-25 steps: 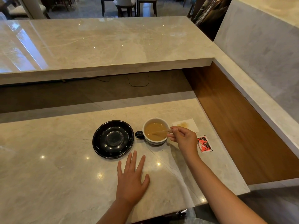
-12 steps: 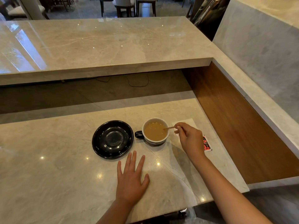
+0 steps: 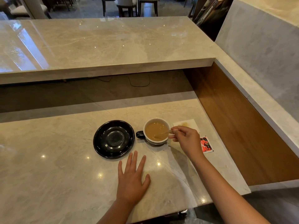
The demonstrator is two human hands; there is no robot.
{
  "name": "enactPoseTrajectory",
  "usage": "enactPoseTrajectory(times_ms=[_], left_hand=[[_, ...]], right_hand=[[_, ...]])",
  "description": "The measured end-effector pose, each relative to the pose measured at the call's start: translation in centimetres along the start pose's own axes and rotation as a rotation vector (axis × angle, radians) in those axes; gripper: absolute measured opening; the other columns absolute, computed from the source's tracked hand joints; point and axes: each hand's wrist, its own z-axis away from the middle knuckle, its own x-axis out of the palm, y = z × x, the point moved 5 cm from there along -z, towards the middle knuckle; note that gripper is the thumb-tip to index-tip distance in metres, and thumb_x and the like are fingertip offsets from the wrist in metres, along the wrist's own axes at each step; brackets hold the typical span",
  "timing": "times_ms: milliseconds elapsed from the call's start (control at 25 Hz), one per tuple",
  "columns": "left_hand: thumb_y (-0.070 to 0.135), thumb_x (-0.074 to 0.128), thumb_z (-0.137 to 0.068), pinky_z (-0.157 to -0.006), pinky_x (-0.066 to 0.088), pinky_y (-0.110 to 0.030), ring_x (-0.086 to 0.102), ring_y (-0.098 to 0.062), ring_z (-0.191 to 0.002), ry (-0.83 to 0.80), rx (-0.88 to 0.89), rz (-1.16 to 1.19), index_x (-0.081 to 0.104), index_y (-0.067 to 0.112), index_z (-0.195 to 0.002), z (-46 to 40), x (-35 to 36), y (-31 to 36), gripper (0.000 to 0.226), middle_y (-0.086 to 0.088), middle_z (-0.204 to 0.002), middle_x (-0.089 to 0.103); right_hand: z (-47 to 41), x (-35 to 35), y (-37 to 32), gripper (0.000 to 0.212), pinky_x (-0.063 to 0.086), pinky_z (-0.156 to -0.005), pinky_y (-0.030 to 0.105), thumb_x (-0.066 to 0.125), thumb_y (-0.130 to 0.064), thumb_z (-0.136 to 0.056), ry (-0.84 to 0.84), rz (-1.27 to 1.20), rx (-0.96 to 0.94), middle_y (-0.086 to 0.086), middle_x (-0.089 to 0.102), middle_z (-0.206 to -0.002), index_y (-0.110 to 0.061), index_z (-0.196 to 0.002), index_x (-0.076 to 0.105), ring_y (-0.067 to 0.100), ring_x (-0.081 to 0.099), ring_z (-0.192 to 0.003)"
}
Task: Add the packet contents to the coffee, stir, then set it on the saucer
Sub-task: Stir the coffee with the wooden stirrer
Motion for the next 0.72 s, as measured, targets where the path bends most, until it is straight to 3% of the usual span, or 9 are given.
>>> enactPoseTrajectory(times_ms=[120, 280, 480, 600, 720], left_hand=[[0.054, 0.037, -0.085, -0.106, 0.002, -0.048, 0.008, -0.022, -0.138, 0.001, 0.004, -0.001, 0.026, 0.030, -0.144, 0.0, 0.0, 0.0, 0.064, -0.008, -0.151, 0.021], [0.053, 0.037, -0.086, -0.107, 0.000, -0.049, 0.006, -0.021, -0.139, -0.003, 0.005, -0.008, 0.024, 0.030, -0.145, 0.1, 0.2, -0.1, 0.064, -0.007, -0.152, 0.018], [0.054, 0.037, -0.086, -0.107, -0.001, -0.048, 0.007, -0.022, -0.138, -0.004, 0.003, -0.006, 0.025, 0.030, -0.144, 0.1, 0.1, 0.0, 0.064, -0.008, -0.152, 0.019], [0.054, 0.037, -0.086, -0.107, -0.001, -0.048, 0.007, -0.021, -0.138, 0.002, 0.001, 0.002, 0.026, 0.030, -0.144, 0.1, 0.0, 0.0, 0.064, -0.007, -0.152, 0.020], [0.053, 0.037, -0.085, -0.107, -0.001, -0.047, 0.008, -0.021, -0.138, 0.001, -0.001, 0.011, 0.027, 0.030, -0.143, 0.1, -0.1, 0.1, 0.063, -0.007, -0.151, 0.022]], right_hand=[[0.2, 0.7, 0.7, 0.016, 0.057, -0.068, 0.019, 0.055, -0.005, -0.090, 0.074, -0.063, -0.009, 0.013, 0.073, -0.081, -0.007, -0.095, 0.069, 0.020, 0.071, -0.074], [1.0, 0.8, -0.5, 0.016, 0.050, -0.067, 0.010, 0.055, -0.005, -0.090, 0.132, 0.128, -0.220, 0.003, 0.072, -0.080, -0.009, -0.095, 0.070, 0.013, 0.067, -0.073], [1.1, -0.7, -1.9, 0.013, 0.056, -0.065, 0.035, 0.056, -0.005, -0.089, 0.117, 0.452, -0.419, 0.012, 0.074, -0.082, -0.006, -0.096, 0.068, 0.024, 0.069, -0.073], [1.1, -1.1, -2.0, 0.013, 0.056, -0.066, 0.040, 0.055, -0.004, -0.088, 0.077, 0.465, -0.373, 0.013, 0.073, -0.078, -0.007, -0.090, 0.068, 0.027, 0.068, -0.072], [0.8, -1.0, -1.5, 0.017, 0.057, -0.071, 0.040, 0.053, -0.004, -0.088, 0.036, 0.311, -0.199, 0.009, 0.072, -0.072, -0.009, -0.084, 0.069, 0.019, 0.068, -0.070]])
